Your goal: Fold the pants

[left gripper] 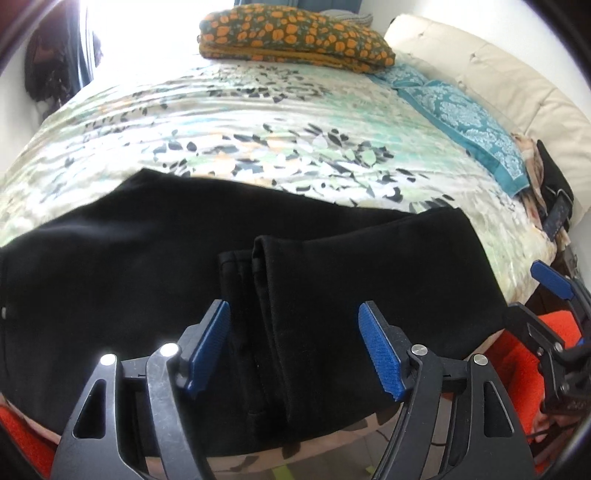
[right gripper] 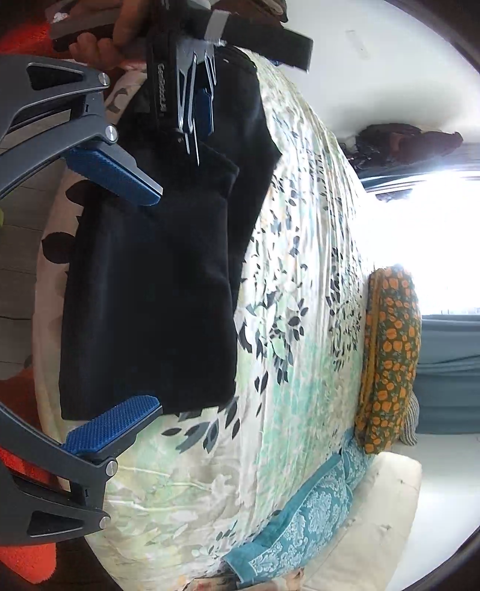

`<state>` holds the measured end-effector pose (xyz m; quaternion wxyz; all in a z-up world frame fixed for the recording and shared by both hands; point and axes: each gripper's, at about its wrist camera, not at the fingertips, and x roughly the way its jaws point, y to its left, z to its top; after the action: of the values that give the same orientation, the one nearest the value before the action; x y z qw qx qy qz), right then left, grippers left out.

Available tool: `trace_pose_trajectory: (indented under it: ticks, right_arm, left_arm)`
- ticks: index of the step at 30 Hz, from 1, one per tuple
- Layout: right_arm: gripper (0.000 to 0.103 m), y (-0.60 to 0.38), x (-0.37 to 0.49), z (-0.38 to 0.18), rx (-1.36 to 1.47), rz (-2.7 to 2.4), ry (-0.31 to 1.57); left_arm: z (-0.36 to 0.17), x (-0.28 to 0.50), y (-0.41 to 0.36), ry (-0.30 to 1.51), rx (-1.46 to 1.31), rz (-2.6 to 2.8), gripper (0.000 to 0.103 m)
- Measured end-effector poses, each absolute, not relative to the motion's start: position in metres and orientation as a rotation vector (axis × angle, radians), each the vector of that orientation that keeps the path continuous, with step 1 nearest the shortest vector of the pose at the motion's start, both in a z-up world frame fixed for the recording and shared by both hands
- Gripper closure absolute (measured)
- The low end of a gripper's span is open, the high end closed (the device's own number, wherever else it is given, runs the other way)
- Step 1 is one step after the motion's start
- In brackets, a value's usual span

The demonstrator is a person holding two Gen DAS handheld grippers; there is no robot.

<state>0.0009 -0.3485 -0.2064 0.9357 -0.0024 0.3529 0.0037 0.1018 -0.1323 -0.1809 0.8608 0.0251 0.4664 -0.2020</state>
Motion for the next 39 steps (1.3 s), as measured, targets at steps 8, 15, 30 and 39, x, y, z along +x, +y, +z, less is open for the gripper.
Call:
trace_pose_trajectory:
  ticks: [8,15,30,39]
  right_arm:
    - [0.000,-0.378,0.007,-0.218,0.097,-0.091,0.798]
    - [0.000,-0.381,-0.002,-0.209,0.100,-0.089,0.741]
    - [0.000,-0.374,0.000,-0.205,0.100,-0.097,0.713]
    - [0.000,-0.314,0.025,-0.213,0.058,0.122,0.792]
  left_arm:
    - [-0.220,0.090,-0.157,1.064,0.231,-0.457,0.022]
    - [-0.206,0.085,-0.148,1.032,0.190,-0.454,0.020]
    - [-0.173,0.105,-0.049,0.977,-0.091,-0.360,0.014]
    - [-0.183,0.118,0.097,0.976,-0.366,-0.012,0.014]
